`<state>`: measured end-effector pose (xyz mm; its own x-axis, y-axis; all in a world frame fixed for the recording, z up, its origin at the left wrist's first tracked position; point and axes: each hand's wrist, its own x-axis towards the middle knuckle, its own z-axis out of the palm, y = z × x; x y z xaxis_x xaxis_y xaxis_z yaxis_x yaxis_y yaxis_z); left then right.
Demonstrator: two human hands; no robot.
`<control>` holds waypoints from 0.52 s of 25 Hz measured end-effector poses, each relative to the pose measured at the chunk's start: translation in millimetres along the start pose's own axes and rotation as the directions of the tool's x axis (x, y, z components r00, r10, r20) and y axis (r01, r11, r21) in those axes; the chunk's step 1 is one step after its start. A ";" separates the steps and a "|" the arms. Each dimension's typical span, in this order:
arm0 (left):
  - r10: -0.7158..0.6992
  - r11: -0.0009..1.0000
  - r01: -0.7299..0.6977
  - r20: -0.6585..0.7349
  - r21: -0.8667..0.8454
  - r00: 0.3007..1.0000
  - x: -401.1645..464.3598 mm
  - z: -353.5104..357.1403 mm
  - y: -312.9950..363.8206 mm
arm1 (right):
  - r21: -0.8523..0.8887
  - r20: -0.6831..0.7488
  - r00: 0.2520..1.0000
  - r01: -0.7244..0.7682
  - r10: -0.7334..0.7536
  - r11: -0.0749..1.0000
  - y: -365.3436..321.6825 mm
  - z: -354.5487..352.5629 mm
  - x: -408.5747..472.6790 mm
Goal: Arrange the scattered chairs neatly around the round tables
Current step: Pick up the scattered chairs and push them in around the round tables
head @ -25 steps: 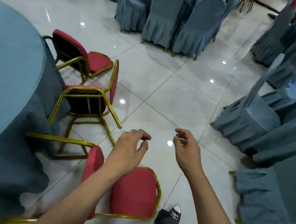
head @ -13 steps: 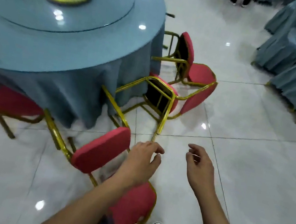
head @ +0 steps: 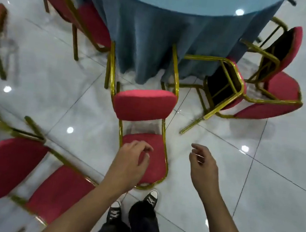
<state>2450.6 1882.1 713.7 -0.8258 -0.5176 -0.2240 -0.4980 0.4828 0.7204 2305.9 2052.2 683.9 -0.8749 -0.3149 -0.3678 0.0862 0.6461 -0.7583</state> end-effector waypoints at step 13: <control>-0.390 0.918 0.388 -0.004 -0.084 0.921 -19.0 352.1 -384.4 | -0.130 0.107 0.986 -0.117 0.131 0.985 436.4 251.8 118.6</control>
<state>2564.4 1955.1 210.0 -0.5652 -0.6679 -0.4842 -0.7554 0.1831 0.6291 2359.7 2121.8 173.9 -0.8003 -0.2998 -0.5193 0.1254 0.7632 -0.6338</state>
